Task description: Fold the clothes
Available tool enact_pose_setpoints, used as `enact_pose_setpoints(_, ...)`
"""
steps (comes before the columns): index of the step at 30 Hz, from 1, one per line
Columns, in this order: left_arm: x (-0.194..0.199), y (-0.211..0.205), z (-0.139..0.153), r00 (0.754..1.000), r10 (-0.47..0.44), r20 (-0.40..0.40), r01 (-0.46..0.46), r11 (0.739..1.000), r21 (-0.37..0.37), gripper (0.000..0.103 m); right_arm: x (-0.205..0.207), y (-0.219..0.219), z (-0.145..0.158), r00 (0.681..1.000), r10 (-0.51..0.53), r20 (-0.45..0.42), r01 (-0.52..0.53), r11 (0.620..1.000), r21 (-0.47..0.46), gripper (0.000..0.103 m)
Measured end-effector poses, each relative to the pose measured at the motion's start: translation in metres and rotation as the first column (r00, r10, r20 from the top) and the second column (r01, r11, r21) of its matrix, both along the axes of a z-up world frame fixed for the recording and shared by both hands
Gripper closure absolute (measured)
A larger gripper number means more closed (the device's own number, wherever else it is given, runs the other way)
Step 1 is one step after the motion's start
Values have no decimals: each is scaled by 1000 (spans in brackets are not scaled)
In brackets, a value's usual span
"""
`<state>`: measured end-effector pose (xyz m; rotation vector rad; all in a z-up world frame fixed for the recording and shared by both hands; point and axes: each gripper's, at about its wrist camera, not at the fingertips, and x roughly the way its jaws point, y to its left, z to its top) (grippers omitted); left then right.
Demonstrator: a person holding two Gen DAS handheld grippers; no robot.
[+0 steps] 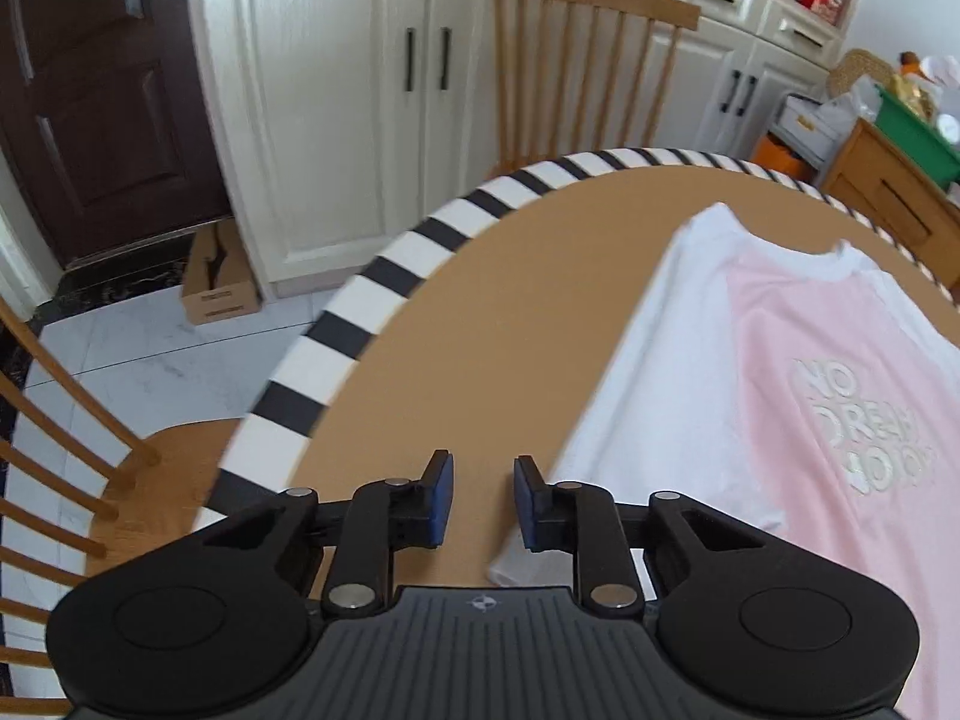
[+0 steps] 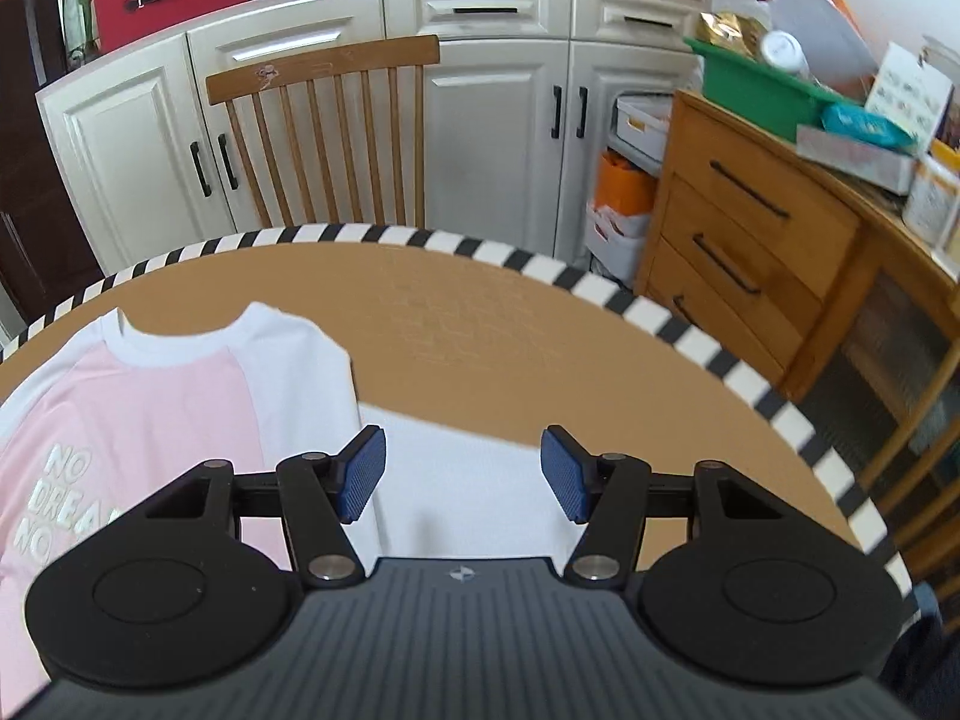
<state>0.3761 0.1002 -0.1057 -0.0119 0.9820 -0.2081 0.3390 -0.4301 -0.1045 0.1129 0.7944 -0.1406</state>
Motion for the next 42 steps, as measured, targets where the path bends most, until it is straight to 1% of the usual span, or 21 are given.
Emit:
enact_pose_setpoints(1,-4,0,1,1000,-16,-3,16,1000,-17,80,-6,3,1,1000,-3,-1,3,1000,-5,43)
enact_pose_setpoints(5,-12,-10,7,998,-48,38,48,999,13,81,-17,5,4,1000,15,0,-15,1000,-11,40)
enact_pose_setpoints(8,-16,-9,12,997,-51,56,52,998,-24,81,-22,8,2,999,42,-8,-42,997,-67,39)
enact_pose_setpoints(11,-20,-12,6,996,-84,37,85,996,-31,81,-18,-1,-7,999,-18,-37,13,992,-122,39)
enact_pose_setpoints(13,-21,-18,-2,994,-112,12,112,994,-7,81,-14,-11,-15,996,-72,-57,64,990,-125,39)
enact_pose_setpoints(15,-22,-24,-5,992,-121,28,120,992,30,81,-13,-17,-22,991,-108,-78,99,989,-112,39)
enact_pose_setpoints(18,-16,-28,-8,997,-78,30,77,996,47,88,-15,-18,-27,989,-113,-92,105,990,-93,39)
enact_pose_setpoints(19,-14,-27,-7,998,-61,23,60,998,32,89,-16,-16,-27,991,-105,-87,97,991,-95,39)
enact_pose_setpoints(21,-10,-21,-4,1000,-29,11,30,999,-33,88,-18,-14,-26,993,-88,-81,80,991,-103,39)
enact_pose_setpoints(22,-10,-17,-3,1000,-20,15,21,999,-50,88,-19,-13,-25,993,-82,-80,74,992,-107,38)
enact_pose_setpoints(23,-9,-15,-2,1000,-21,20,22,999,-50,88,-19,-13,-25,994,-80,-79,71,992,-108,38)
enact_pose_setpoints(25,-7,-15,-4,999,-36,10,36,999,-33,89,-20,-14,-24,994,-82,-78,74,992,-98,38)
enact_pose_setpoints(27,-7,-17,-7,998,-58,-3,58,998,-13,87,-21,-14,-24,993,-85,-78,78,994,-82,38)
enact_pose_setpoints(29,-9,-27,-6,995,-99,4,98,994,36,87,-22,-14,-24,993,-85,-79,79,994,-79,38)
enact_pose_setpoints(30,-9,-31,-6,994,-110,8,109,992,56,88,-22,-13,-24,993,-85,-80,79,994,-76,38)
enact_pose_setpoints(31,-9,-33,-6,994,-108,10,107,992,65,95,-23,-12,-24,993,-82,-80,76,994,-72,38)
enact_pose_setpoints(32,-8,-35,-6,995,-101,14,99,992,77,100,-23,-11,-24,994,-79,-78,74,995,-69,38)
enact_pose_setpoints(36,-6,-34,-5,998,-17,60,7,987,157,101,-22,-8,-22,995,-66,-72,60,995,-80,35)
enact_pose_setpoints(38,-4,-27,-2,995,43,86,-58,984,170,101,-19,-8,-22,995,-64,-75,57,994,-92,35)
enact_pose_setpoints(40,1,-18,3,988,93,123,-117,972,205,101,-17,-9,-22,995,-63,-78,54,993,-104,35)
enact_pose_setpoints(42,8,-8,8,977,134,163,-172,954,247,101,-14,-9,-21,995,-61,-82,52,992,-116,35)
